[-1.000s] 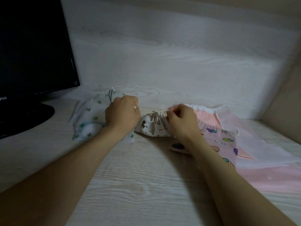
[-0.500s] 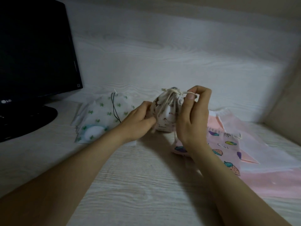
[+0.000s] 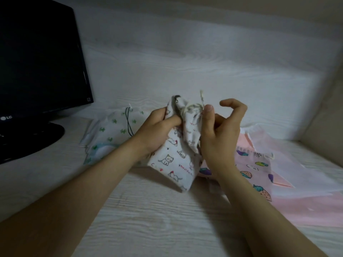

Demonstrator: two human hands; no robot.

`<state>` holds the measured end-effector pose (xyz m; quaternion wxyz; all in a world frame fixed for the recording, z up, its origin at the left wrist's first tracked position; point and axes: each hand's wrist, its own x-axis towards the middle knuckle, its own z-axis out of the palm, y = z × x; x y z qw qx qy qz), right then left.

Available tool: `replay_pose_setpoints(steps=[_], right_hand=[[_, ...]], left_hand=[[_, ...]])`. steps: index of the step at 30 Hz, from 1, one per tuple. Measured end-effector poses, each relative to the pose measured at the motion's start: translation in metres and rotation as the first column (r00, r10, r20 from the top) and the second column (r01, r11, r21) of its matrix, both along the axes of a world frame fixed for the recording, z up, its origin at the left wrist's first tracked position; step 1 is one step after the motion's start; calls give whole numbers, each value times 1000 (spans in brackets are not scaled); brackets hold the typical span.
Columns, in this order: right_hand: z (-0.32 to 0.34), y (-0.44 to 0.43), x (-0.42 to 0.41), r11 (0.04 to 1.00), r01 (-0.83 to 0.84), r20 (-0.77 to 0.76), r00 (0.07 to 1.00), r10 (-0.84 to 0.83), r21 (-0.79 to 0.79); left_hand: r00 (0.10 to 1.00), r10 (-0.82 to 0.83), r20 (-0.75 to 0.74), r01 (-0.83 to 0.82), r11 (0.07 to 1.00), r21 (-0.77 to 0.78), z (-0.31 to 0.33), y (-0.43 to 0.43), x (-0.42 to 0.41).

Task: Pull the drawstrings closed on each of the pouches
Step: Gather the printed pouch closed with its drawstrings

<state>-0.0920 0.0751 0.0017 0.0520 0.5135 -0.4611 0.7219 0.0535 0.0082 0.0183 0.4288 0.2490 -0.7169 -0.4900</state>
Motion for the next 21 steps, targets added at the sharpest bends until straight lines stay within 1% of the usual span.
replay_pose_setpoints(steps=[3,4,6,8,9,11,13,15,17,19,21], right_hand=[[0,-4,-5,995,-82,171,983,70,62],[0,-6,-6,989,-116,210,973,94,95],[1,-7,-4,967,-196,239,959,154,164],[0,-6,2,931,-282,205,950,237,233],[-2,-6,4,914,-308,162,948,273,264],[-9,-8,5,900,-309,22,948,318,308],[-16,-13,6,901,-279,-107,938,329,332],[-22,-19,9,908,-256,-168,931,324,332],[-28,-25,15,916,-212,-199,936,291,341],[-32,-29,22,917,-178,-219,938,268,358],[-37,-31,30,915,-152,-282,921,268,374]], left_hand=[[999,-44,24,42,995,87,4,-2,6],[999,-23,41,19,994,108,5,-5,7],[990,84,112,-100,985,140,6,-13,10],[963,232,137,-246,965,95,4,-21,11],[947,299,120,-306,951,48,2,-24,11],[922,381,64,-378,924,-47,-3,-28,11],[902,431,20,-425,896,-125,-6,-29,12],[859,512,-26,-505,837,-213,-6,-30,12],[792,608,-56,-594,747,-299,-6,-33,11],[687,726,-36,-677,622,-394,-7,-33,11],[575,818,4,-707,500,-501,-10,-36,13]])
